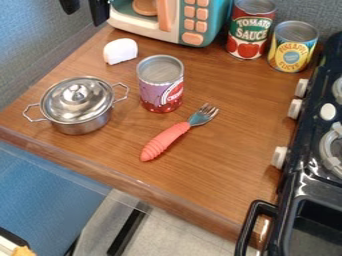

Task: Push can from the middle to the top of the table

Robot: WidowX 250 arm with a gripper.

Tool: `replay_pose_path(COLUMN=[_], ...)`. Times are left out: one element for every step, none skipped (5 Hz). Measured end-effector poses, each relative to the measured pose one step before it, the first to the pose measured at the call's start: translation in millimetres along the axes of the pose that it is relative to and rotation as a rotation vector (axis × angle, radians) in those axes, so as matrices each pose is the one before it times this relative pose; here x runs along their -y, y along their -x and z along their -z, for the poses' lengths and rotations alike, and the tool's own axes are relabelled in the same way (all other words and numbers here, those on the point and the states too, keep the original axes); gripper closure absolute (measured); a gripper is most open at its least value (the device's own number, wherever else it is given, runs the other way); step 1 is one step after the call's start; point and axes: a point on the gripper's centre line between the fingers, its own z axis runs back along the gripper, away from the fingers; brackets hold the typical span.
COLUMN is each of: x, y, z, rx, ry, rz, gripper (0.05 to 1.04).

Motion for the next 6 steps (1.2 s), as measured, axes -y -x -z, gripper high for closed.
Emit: replay_pose_path(x=[4.02,21.61,19.42,20.83,19.69,12.64], y=[5.04,22.52,16.11,17.65,-0.58,-9.27], z=[15.21,11.63,-11.69,2.08,10.73,3.41], rx=[-0.0376,-0.0461,0.0087,-0.0190,-0.0254,0.0029], ry=[0.0269,0.0604,0.0112,0.0168,0.0017,-0.0081], rz=[0.0021,0.0323,0.0514,0.0702,0.0832,0.0538], gripper=[0.084,0.084,0.084,0.084,0.084,0.084])
